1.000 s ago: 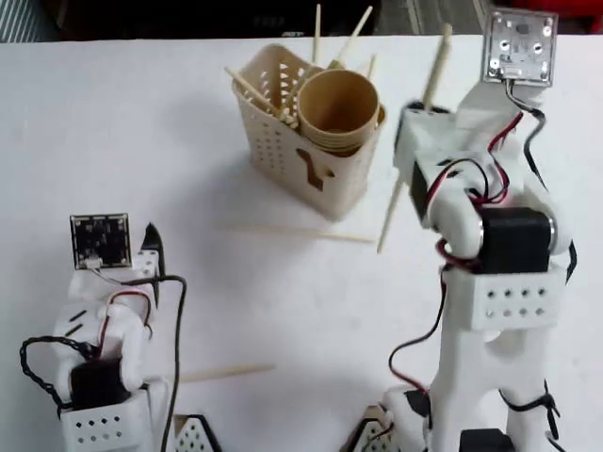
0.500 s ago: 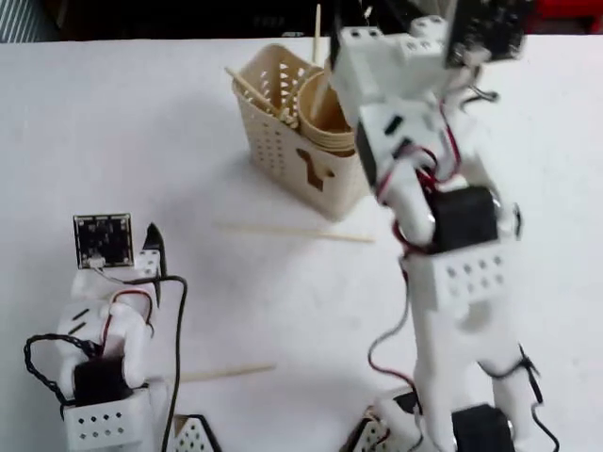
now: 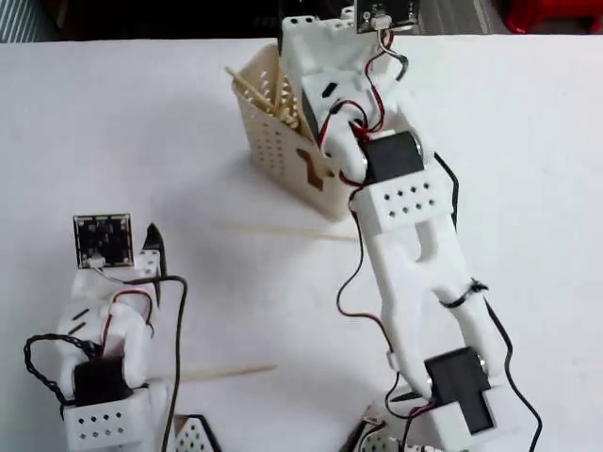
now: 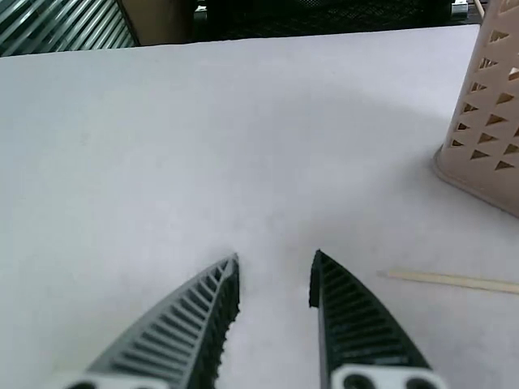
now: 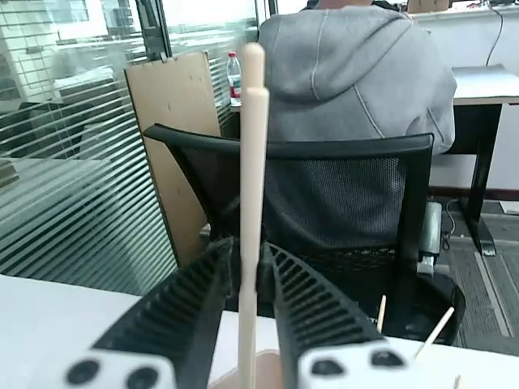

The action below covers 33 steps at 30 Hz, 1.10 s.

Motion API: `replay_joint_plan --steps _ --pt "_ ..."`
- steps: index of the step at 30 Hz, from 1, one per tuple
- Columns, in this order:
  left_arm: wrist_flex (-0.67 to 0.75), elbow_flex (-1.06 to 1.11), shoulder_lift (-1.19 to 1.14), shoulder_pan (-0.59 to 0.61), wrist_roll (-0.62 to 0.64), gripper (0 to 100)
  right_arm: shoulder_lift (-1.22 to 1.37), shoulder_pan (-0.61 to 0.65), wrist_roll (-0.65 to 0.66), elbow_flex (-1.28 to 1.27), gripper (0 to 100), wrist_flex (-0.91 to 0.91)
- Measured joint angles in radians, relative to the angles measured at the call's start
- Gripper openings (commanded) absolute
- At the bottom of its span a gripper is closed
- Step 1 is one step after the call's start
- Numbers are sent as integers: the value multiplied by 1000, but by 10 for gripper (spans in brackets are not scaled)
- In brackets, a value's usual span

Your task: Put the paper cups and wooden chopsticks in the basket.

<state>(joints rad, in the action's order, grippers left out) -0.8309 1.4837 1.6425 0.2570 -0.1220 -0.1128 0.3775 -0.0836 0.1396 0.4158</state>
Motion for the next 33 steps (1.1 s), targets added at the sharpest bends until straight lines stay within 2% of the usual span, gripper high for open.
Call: replay_joint_plan --steps 2,4,10,18,24,26,30,33 --pt "0 0 0 0 0 157 5 -2 0 0 182 20" --pt "0 0 0 0 0 157 5 2 0 0 208 55" --pt "0 0 0 0 0 157 -72 0 23 0 142 218" --pt "0 0 0 0 0 158 -299 115 310 0 119 704" --pt "0 0 0 9 0 158 -328 241 419 -2 122 1042" --pt "6 0 0 38 0 158 -324 276 439 -26 122 1086" --pt "25 0 0 84 0 158 -261 344 491 -155 132 1060" --pt "25 0 0 92 0 158 -184 362 503 -259 200 985"
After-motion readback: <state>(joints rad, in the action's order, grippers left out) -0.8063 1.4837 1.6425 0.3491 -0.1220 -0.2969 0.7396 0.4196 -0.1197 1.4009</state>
